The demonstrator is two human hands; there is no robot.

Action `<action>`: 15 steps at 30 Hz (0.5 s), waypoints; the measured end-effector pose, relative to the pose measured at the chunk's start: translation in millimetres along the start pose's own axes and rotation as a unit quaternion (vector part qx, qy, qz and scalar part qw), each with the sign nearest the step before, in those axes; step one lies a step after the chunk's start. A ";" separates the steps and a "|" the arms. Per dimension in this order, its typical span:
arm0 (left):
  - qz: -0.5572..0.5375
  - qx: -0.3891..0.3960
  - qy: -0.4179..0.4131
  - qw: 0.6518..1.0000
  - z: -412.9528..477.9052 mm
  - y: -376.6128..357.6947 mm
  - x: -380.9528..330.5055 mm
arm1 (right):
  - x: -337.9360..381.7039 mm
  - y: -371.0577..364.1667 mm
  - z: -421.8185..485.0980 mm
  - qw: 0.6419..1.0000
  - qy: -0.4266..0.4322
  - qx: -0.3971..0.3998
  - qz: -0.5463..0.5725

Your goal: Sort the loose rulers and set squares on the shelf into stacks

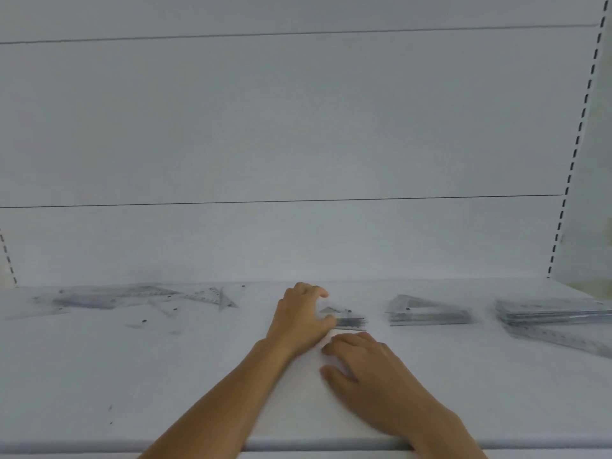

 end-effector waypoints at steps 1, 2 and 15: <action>-0.006 -0.016 0.000 1.000 -1.0 3.3 -0.4 | 0.2 0.6 -0.3 1.000 -0.002 0.003 0.001; -0.013 -0.028 0.002 1.000 -1.7 6.2 -0.8 | 0.7 1.5 -0.7 1.000 -0.004 0.007 0.001; 0.010 0.026 -0.011 1.000 -39.0 83.5 75.7 | 31.9 7.4 23.6 0.991 -0.040 0.032 -0.124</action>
Point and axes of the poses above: each hand's wrist, its own z-axis towards the middle knuckle, its own y-axis out of the back of the hand, x = y × z, the point moved 4 cm from there along z, towards the middle knuckle
